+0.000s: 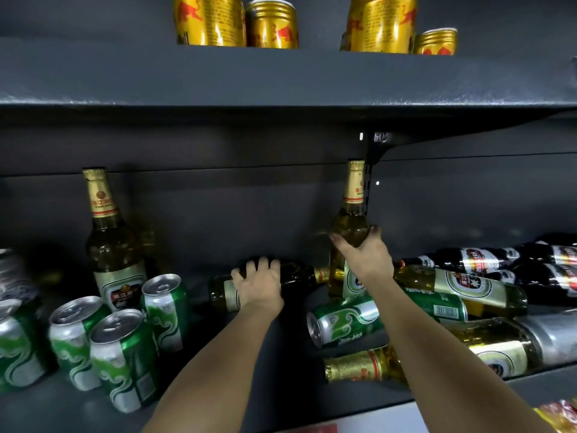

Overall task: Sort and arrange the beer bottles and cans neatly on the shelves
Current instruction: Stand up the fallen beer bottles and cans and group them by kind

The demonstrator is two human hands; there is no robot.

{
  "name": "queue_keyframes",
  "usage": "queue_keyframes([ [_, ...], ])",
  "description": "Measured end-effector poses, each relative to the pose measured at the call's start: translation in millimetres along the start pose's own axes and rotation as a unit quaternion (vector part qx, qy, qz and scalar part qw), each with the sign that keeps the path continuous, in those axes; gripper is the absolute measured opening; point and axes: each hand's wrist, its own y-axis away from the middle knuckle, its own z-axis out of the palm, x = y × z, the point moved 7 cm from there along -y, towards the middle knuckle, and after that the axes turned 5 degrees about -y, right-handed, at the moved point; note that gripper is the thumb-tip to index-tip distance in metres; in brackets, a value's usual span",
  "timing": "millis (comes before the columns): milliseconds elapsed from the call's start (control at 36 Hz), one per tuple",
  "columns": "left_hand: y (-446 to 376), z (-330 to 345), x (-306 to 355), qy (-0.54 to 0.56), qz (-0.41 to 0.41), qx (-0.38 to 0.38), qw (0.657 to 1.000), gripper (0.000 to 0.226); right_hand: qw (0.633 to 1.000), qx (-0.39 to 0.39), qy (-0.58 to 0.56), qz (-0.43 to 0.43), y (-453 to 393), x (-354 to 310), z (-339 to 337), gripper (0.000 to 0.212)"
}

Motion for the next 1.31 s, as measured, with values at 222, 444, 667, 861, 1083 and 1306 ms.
queue_keyframes([
  [222,-1,-32,-33,0.169,-0.091,0.071,0.979,0.080,1.000,-0.003,-0.016,0.015,2,1,1,0.069],
  [444,13,-45,-59,0.432,-0.207,0.159,0.863,0.080,1.000,-0.004,-0.025,0.019,2,1,2,0.066],
  [667,18,-39,-63,0.481,-0.233,0.152,0.832,0.078,0.999,-0.001,-0.034,0.023,3,2,1,0.066],
  [861,17,-38,-62,0.484,-0.221,0.146,0.834,0.079,0.999,0.009,-0.033,0.032,4,-2,0,0.071],
  [1083,15,-33,-62,0.491,-0.219,0.145,0.830,0.086,0.998,-0.013,-0.048,0.046,-1,-11,20,0.082],
  [1306,11,-27,-64,0.489,-0.217,0.142,0.833,0.081,0.997,-0.040,-0.040,0.056,-7,-15,37,0.077],
])
